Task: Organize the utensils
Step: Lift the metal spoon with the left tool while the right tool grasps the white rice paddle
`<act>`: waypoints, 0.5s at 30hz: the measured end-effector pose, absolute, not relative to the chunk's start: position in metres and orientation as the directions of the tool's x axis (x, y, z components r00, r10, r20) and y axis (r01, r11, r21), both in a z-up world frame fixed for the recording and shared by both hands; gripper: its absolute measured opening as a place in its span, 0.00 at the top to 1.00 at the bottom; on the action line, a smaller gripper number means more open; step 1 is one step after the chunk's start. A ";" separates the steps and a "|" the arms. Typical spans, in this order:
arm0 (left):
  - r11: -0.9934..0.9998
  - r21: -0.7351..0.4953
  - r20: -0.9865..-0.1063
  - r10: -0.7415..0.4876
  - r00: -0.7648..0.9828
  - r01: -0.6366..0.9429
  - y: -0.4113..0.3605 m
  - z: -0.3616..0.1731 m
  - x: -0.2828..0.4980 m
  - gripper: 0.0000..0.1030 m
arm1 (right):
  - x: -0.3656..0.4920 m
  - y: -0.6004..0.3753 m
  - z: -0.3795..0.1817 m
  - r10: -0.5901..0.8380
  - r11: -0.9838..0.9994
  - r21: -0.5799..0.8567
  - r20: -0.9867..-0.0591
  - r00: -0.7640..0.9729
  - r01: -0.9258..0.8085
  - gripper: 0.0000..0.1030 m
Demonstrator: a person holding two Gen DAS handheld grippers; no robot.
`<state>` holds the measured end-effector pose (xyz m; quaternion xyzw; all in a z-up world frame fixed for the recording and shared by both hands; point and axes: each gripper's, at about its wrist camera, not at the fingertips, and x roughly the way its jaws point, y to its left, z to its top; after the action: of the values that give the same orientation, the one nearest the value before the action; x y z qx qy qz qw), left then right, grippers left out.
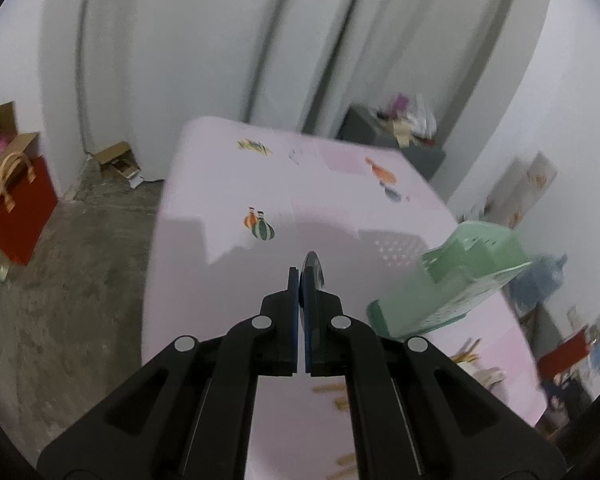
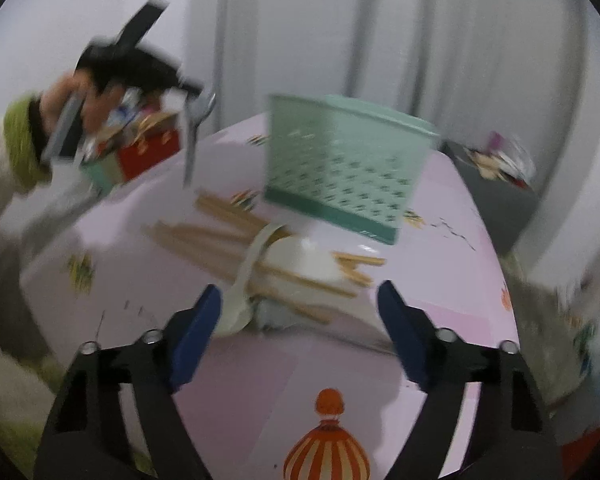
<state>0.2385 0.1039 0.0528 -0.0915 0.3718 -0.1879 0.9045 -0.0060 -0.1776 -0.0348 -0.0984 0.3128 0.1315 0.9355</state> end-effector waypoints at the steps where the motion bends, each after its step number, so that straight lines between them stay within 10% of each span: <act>1: 0.917 -0.302 -0.629 -0.398 0.668 0.261 0.106 0.057 0.230 0.99 | -0.009 -0.170 -0.039 0.196 0.928 -0.130 -0.625 0.756 -0.349 0.34; 15: 0.921 -0.306 -0.522 -0.375 0.766 0.242 0.109 0.070 0.137 0.99 | -0.023 -0.111 -0.081 0.160 0.599 -0.523 -0.663 0.731 -0.606 0.57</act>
<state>0.1371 0.1090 0.0704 -0.1108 0.2996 -0.1654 0.9331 -0.0225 -0.1112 -0.0812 -0.3863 0.2887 0.2260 0.8464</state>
